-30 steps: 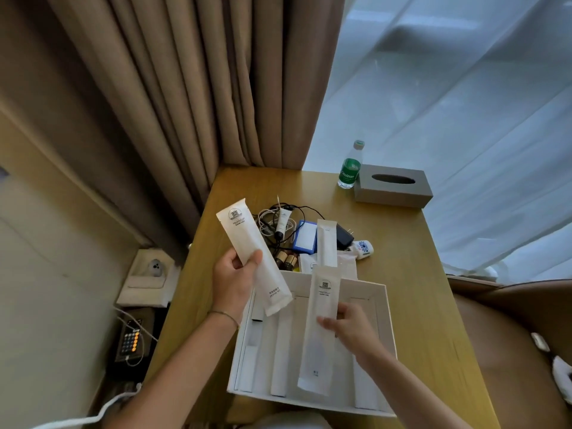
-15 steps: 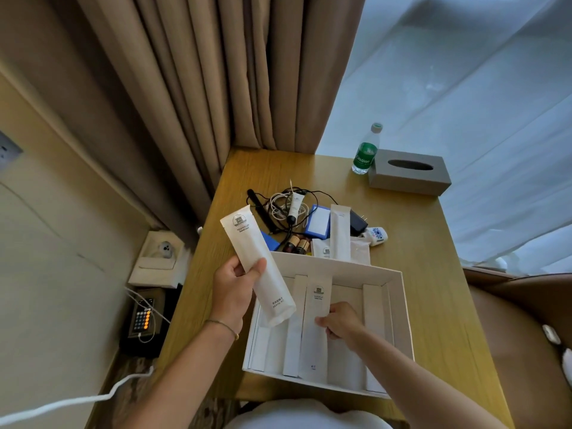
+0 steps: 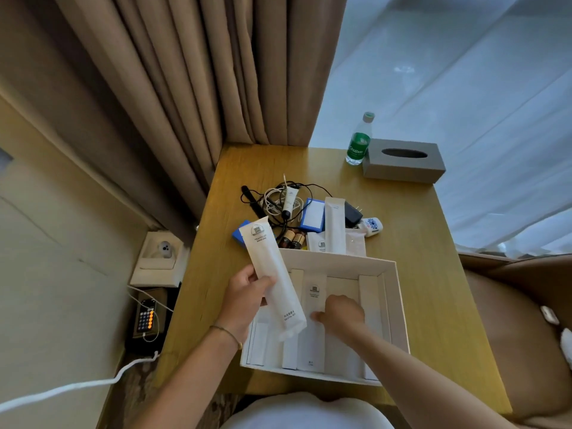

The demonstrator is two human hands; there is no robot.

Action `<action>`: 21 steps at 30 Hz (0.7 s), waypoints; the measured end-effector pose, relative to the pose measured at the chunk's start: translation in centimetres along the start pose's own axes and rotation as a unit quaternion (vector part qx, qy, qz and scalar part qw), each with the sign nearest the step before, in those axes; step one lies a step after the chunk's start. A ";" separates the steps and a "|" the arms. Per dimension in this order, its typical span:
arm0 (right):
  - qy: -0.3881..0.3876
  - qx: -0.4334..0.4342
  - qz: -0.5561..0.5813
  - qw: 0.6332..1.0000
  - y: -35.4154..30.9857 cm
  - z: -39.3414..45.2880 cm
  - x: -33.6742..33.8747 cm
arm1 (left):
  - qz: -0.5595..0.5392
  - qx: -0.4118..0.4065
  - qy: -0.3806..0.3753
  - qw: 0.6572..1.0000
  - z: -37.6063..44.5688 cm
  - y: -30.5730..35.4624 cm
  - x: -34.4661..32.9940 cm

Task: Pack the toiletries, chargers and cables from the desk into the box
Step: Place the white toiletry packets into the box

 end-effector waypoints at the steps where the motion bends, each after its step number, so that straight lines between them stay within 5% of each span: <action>1: 0.004 0.001 0.014 1.000 -0.2 -0.3 0.5 | 0.012 0.008 -0.016 1.000 0.1 -0.2 -0.7; 9: 0.108 0.018 0.201 0.973 1.7 -4.1 7.7 | 0.108 0.052 -0.105 0.987 0.7 -3.3 -6.0; 21: 0.124 0.014 0.234 0.964 4.3 -7.3 8.2 | 0.229 0.126 -0.187 0.947 2.5 -10.4 -10.9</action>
Point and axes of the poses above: each hand's wrist, its own z-axis towards the middle knuckle, its own x-axis out of the back of the hand, y = z × x, the point moved 9 cm from there along z, towards the middle knuckle, and after that the axes turned 1 degree about -z, right-handed, at the moved point
